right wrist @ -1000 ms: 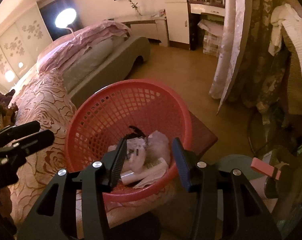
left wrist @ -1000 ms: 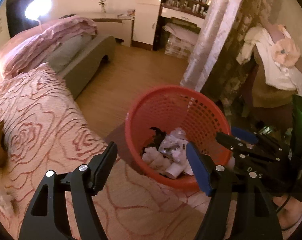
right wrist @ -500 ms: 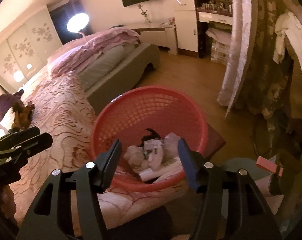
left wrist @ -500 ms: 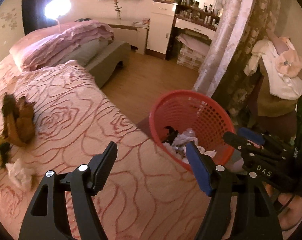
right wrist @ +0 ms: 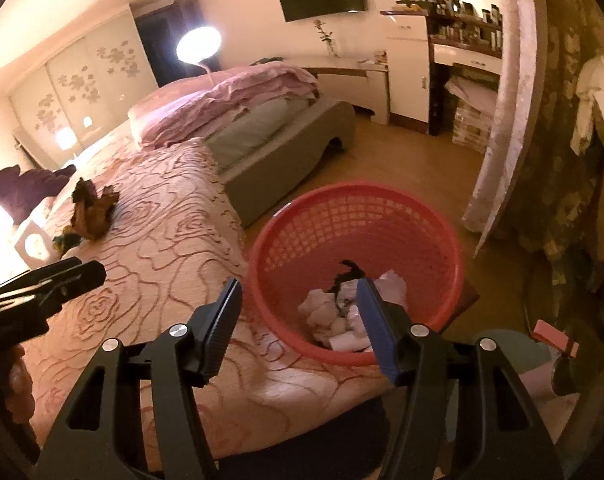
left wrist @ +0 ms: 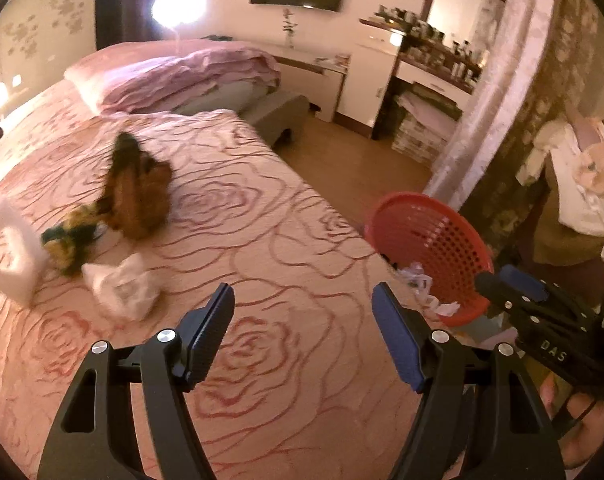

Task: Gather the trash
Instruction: 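Move both tools back over the trash on the bed, then grasp the crumpled white tissue with the left gripper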

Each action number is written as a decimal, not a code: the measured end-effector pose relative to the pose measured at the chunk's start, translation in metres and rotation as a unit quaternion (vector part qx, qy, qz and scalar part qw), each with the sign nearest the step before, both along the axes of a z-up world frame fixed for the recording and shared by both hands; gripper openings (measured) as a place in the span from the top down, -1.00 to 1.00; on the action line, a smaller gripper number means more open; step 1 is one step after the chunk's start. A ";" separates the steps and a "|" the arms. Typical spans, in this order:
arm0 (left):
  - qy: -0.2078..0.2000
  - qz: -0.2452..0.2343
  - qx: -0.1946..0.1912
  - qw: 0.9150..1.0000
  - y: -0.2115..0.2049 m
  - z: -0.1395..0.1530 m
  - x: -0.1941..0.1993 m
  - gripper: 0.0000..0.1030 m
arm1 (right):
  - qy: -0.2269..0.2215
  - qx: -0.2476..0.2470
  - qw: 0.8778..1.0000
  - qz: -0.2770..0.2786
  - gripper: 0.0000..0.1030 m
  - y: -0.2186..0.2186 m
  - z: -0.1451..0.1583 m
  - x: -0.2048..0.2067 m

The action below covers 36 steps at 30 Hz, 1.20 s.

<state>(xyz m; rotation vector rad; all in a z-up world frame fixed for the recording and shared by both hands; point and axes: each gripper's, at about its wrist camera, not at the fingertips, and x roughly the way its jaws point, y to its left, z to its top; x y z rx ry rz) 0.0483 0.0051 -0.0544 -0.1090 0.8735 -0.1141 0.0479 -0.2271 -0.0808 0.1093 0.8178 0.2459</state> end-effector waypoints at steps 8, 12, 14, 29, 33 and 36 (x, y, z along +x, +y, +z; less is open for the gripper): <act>-0.005 0.070 -0.005 0.998 0.050 0.001 -0.016 -0.33 | -0.007 0.001 1.000 0.016 -0.13 0.012 0.005 -0.009; -0.003 0.112 -0.012 0.994 0.081 -0.001 -0.020 -0.33 | -0.006 0.001 1.000 0.018 -0.15 0.013 0.004 -0.011; -0.003 0.129 -0.008 0.992 0.092 -0.002 -0.019 -0.33 | -0.004 0.001 1.000 0.018 -0.16 0.015 0.002 -0.011; 0.020 0.121 0.014 0.992 0.099 -0.026 0.021 -0.13 | 0.014 -0.007 1.000 0.027 -0.17 0.022 -0.012 -0.006; 0.020 0.111 0.028 0.993 0.093 -0.028 0.025 0.21 | 0.015 -0.014 0.999 0.033 -0.17 0.028 -0.013 -0.003; 0.013 0.108 0.036 0.993 0.090 -0.026 0.023 0.28 | 0.014 -0.018 0.999 0.040 -0.17 0.036 -0.013 -0.002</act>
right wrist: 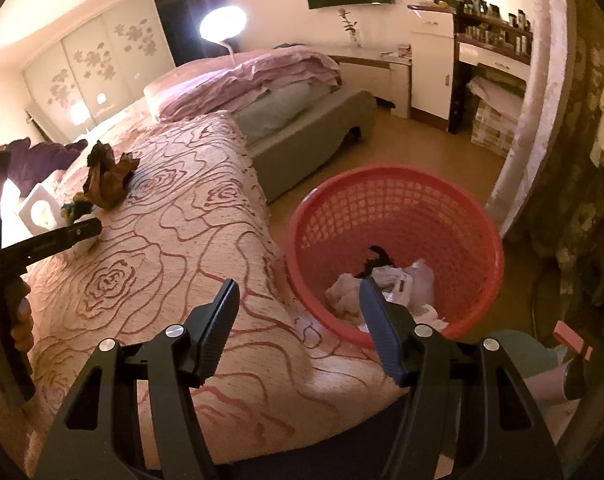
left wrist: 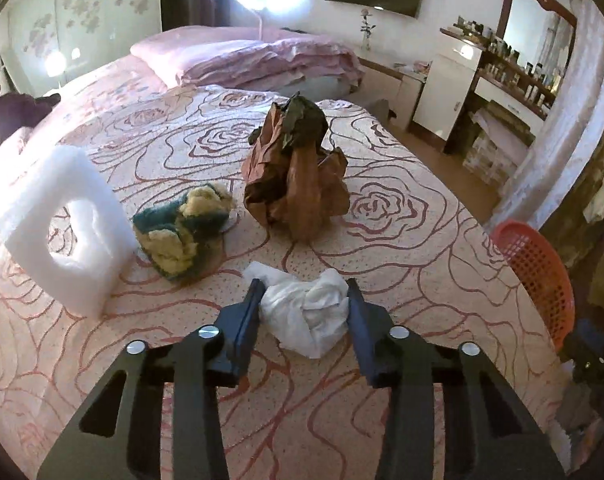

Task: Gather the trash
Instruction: 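Grasp the crumpled white tissue with the left gripper, then grasp the brown paper bag with the right gripper and lift it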

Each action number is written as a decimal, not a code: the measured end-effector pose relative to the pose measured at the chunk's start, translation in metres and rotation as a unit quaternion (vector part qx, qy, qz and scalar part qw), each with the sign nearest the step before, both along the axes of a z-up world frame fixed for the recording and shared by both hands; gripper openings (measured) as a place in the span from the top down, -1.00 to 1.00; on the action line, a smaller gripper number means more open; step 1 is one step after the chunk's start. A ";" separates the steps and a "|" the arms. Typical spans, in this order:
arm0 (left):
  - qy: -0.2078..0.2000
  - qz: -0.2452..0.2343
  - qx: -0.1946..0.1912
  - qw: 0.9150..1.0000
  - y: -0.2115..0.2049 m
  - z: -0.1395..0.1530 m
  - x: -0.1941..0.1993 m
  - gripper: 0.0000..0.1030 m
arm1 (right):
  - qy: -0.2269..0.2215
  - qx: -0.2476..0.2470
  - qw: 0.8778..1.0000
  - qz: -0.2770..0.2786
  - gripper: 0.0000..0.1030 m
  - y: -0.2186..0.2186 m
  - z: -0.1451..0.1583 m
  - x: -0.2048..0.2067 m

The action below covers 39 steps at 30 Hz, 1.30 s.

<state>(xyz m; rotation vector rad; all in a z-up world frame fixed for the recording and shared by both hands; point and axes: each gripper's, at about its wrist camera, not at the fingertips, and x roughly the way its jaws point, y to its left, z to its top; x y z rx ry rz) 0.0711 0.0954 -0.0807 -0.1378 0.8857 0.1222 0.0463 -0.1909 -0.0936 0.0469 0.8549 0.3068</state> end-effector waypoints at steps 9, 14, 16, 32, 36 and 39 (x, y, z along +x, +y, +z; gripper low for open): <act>-0.018 0.007 0.002 1.000 0.006 0.008 -0.023 0.29 | -0.007 -0.005 0.999 0.042 -0.17 0.037 0.010 0.007; -0.035 0.026 -0.004 0.999 0.020 0.017 -0.042 0.29 | -0.021 -0.015 0.997 0.072 -0.17 0.068 0.020 0.011; -0.043 0.037 -0.007 0.998 0.027 0.022 -0.049 0.29 | -0.029 -0.018 0.996 0.083 -0.17 0.081 0.025 0.012; -0.069 0.094 -0.032 0.993 0.074 0.026 -0.080 0.29 | -0.028 0.001 0.988 0.152 -0.39 0.185 0.038 0.045; -0.068 0.102 -0.040 0.992 0.082 0.024 -0.080 0.29 | -0.039 0.005 0.986 0.163 -0.51 0.209 0.042 0.058; -0.066 0.105 -0.044 0.991 0.085 0.022 -0.080 0.29 | -0.026 0.011 0.985 0.170 -0.52 0.224 0.037 0.073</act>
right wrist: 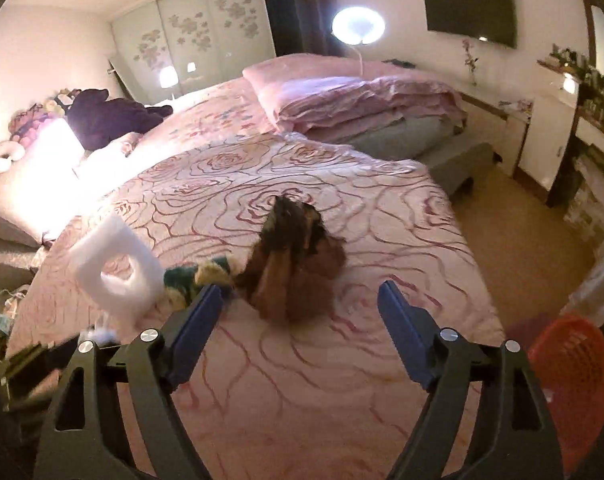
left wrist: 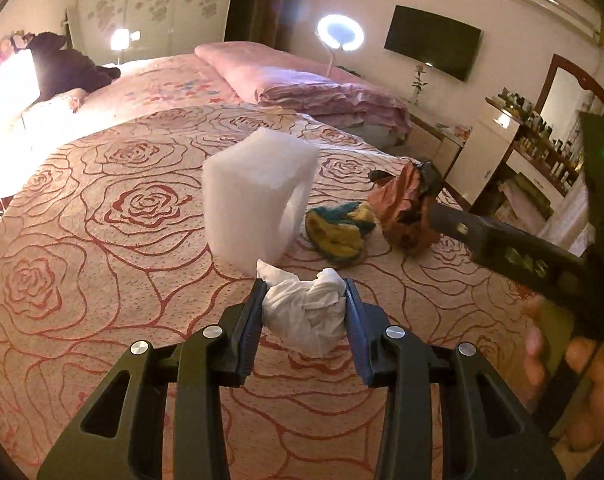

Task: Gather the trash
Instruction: 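Grasp the brown paper bag with the right gripper and lift it, then carry the tissue and brown bag over the red wastebasket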

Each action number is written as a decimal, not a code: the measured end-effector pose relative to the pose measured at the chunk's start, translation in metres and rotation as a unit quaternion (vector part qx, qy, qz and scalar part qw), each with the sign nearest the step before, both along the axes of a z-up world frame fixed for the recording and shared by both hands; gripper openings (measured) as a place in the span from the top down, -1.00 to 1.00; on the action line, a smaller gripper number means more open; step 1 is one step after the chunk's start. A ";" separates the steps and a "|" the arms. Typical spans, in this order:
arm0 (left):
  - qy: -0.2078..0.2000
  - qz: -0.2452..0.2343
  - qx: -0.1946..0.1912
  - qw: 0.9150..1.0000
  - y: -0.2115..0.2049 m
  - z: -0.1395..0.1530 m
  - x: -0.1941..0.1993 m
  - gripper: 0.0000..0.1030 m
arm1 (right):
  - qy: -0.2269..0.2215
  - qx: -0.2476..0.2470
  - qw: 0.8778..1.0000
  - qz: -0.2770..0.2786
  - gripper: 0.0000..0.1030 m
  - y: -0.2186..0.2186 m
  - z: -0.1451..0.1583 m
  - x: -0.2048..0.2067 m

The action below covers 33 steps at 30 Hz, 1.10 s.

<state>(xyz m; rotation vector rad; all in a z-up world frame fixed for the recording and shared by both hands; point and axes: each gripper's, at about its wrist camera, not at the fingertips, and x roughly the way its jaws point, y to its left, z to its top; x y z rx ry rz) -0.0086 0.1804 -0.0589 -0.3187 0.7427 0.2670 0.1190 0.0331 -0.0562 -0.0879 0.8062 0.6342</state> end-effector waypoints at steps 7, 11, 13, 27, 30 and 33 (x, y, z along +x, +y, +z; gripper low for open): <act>0.005 0.001 -0.006 1.000 0.004 -0.004 0.001 0.29 | 0.014 -0.025 1.000 0.004 -0.52 0.026 -0.016 0.021; 0.010 0.000 -0.008 1.000 0.004 -0.007 0.003 0.29 | 0.013 -0.033 0.999 0.007 -0.38 0.031 -0.022 0.020; 0.012 -0.001 -0.008 1.000 0.003 -0.008 0.004 0.29 | 0.016 -0.039 0.999 0.018 -0.22 0.033 -0.024 0.019; 0.009 -0.011 0.001 1.000 -0.010 -0.003 0.003 0.29 | 0.005 -0.053 0.998 0.025 0.05 0.009 -0.022 -0.005; 0.007 -0.015 0.003 1.000 -0.013 -0.001 0.002 0.29 | 0.005 -0.050 0.998 0.022 0.05 -0.001 -0.020 -0.014; 0.005 -0.019 0.006 1.000 -0.018 0.002 0.000 0.29 | 0.009 -0.044 0.999 0.017 0.06 -0.012 -0.019 -0.022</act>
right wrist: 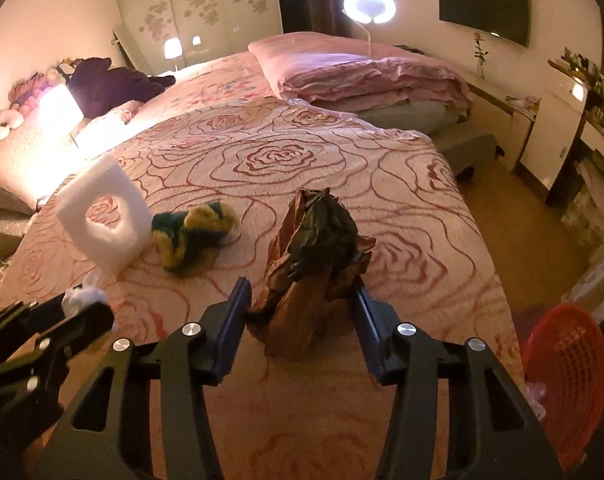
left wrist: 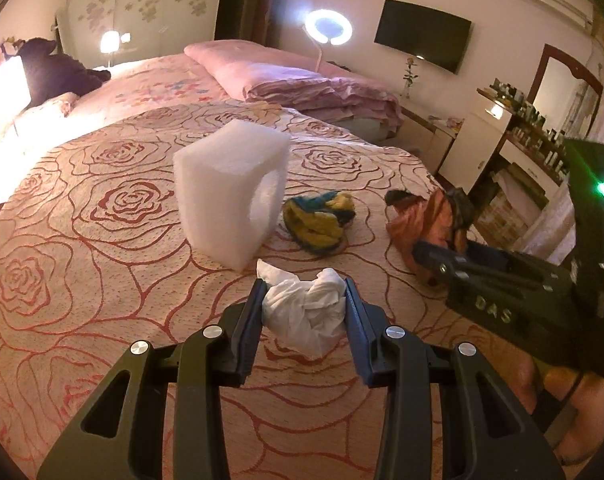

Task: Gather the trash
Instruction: 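Carry the tissue and brown bag over the red wastebasket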

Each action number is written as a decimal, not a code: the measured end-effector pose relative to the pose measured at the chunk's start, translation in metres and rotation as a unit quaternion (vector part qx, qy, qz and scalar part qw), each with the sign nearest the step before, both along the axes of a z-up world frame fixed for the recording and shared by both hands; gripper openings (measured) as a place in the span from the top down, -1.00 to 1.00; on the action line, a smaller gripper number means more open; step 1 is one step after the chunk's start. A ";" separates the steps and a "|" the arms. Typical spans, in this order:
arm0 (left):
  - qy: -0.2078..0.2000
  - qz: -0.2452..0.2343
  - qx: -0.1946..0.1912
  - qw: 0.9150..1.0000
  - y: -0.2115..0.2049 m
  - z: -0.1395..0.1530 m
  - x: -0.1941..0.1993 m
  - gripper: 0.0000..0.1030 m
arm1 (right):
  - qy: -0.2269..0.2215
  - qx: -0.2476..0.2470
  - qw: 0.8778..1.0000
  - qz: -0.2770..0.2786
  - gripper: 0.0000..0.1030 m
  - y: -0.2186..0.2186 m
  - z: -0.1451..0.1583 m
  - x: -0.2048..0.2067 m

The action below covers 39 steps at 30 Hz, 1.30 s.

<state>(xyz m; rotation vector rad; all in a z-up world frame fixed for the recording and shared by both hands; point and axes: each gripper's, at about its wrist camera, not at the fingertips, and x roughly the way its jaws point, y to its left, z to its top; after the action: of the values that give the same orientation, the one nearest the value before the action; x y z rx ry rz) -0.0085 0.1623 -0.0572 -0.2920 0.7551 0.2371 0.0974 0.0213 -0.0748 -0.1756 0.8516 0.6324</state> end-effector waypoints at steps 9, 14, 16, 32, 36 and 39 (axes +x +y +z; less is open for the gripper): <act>-0.004 -0.014 0.007 1.000 -0.014 0.006 0.000 0.29 | 0.006 0.014 1.000 -0.012 0.06 -0.028 0.004 -0.020; -0.004 -0.023 0.011 1.000 -0.022 0.008 -0.001 0.29 | 0.005 0.022 1.000 -0.022 0.06 -0.044 0.010 -0.030; -0.004 -0.026 0.013 1.000 -0.025 0.009 0.000 0.29 | -0.002 0.023 0.999 -0.023 0.06 -0.048 0.013 -0.034; -0.011 -0.045 0.023 0.999 -0.043 0.018 -0.003 0.29 | -0.021 0.043 0.998 -0.046 0.06 -0.079 0.029 -0.053; -0.013 -0.053 0.025 0.998 -0.049 0.020 -0.003 0.29 | -0.030 0.046 0.997 -0.053 0.06 -0.087 0.033 -0.058; -0.014 -0.059 0.026 0.998 -0.054 0.021 -0.003 0.29 | -0.032 0.050 0.997 -0.058 0.06 -0.093 0.035 -0.059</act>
<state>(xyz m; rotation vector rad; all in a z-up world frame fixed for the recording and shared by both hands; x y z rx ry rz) -0.0115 0.1088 -0.0365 -0.2007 0.7346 0.1398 0.0379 -0.0720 -0.0396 -0.0537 0.7614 0.5564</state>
